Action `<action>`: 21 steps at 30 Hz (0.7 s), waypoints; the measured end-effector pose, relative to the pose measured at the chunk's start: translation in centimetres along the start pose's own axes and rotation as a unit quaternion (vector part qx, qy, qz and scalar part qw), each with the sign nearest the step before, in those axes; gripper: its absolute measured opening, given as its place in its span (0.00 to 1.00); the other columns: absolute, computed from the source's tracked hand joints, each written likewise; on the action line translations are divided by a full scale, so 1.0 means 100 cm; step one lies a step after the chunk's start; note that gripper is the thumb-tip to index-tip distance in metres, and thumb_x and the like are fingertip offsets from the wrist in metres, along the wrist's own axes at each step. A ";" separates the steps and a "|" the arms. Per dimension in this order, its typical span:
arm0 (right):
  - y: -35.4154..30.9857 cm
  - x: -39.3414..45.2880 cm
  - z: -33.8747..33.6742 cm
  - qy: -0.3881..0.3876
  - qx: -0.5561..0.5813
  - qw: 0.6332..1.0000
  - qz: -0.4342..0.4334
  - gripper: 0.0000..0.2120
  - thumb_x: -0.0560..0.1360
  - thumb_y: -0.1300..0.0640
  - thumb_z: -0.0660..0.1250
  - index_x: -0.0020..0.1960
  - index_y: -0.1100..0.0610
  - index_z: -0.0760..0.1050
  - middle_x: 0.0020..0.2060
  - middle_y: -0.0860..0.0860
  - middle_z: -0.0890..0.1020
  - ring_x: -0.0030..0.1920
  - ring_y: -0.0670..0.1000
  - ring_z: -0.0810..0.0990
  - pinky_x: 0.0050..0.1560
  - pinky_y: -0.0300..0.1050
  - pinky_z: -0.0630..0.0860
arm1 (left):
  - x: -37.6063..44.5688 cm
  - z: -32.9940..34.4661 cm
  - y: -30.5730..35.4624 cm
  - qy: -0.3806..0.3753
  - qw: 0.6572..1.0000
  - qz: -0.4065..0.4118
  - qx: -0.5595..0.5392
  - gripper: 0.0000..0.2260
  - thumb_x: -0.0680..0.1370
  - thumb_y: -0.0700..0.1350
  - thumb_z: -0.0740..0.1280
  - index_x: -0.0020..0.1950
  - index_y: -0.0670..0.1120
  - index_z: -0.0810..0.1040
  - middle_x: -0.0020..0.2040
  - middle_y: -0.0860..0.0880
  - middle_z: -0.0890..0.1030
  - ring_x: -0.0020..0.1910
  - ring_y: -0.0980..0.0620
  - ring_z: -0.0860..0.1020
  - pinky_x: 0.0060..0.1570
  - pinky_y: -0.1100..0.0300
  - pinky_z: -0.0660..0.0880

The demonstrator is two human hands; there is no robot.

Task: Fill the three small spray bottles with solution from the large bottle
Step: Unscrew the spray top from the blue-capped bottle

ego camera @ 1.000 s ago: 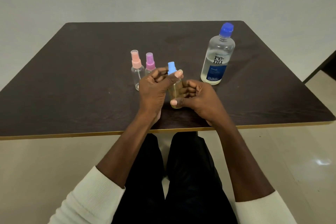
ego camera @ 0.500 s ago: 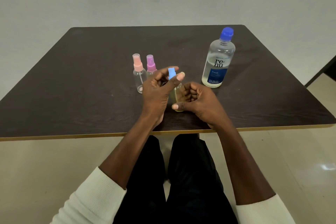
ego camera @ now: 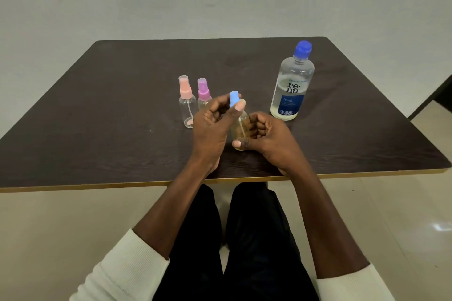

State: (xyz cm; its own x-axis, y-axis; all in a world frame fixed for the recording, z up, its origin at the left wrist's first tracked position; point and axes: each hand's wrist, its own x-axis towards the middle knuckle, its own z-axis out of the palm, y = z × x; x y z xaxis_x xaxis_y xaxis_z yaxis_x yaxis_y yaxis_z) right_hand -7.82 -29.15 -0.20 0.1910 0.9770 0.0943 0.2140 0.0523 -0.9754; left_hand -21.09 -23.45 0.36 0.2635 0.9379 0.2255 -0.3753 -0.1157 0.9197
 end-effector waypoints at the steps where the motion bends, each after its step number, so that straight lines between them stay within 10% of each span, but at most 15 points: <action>1: 0.000 0.000 0.000 0.003 0.003 1.000 0.000 0.23 0.62 0.62 0.81 0.53 0.62 0.77 0.46 0.57 0.84 0.45 0.51 0.82 0.52 0.47 0.80 | 0.000 -0.001 -0.001 -0.006 1.000 0.001 -0.006 0.07 0.78 0.41 0.71 0.56 0.44 0.83 0.51 0.49 0.86 0.53 0.46 0.82 0.62 0.47 0.77; 10: 0.001 0.000 0.000 0.005 0.004 1.000 0.007 0.23 0.62 0.63 0.81 0.53 0.63 0.76 0.47 0.59 0.83 0.46 0.53 0.82 0.53 0.51 0.81 | 0.001 0.002 0.001 0.005 1.000 0.008 0.000 0.12 0.74 0.38 0.75 0.57 0.42 0.82 0.47 0.50 0.85 0.48 0.49 0.82 0.53 0.58 0.79; 16: 0.000 0.000 -0.001 0.011 0.005 1.000 0.001 0.22 0.62 0.64 0.81 0.52 0.64 0.77 0.45 0.56 0.84 0.45 0.51 0.82 0.52 0.47 0.80 | 0.000 -0.003 -0.002 -0.031 0.999 0.024 -0.014 0.09 0.79 0.38 0.69 0.59 0.41 0.80 0.53 0.43 0.86 0.58 0.42 0.82 0.65 0.46 0.76; 21: 0.002 0.000 -0.001 0.012 0.001 1.000 0.001 0.23 0.62 0.63 0.81 0.53 0.63 0.76 0.46 0.58 0.83 0.45 0.52 0.82 0.51 0.45 0.80 | 0.000 0.003 0.000 0.007 1.000 0.022 0.000 0.12 0.74 0.33 0.74 0.56 0.42 0.81 0.47 0.50 0.85 0.49 0.50 0.83 0.52 0.60 0.79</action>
State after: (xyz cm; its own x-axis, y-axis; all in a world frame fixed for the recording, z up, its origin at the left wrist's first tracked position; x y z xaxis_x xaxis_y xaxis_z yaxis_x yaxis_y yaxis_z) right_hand -7.69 -29.14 -0.36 0.2138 0.9721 0.0967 0.2117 0.0505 -0.9760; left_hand -20.88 -23.57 0.47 0.2349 0.9362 0.2616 -0.3856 -0.1573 0.9091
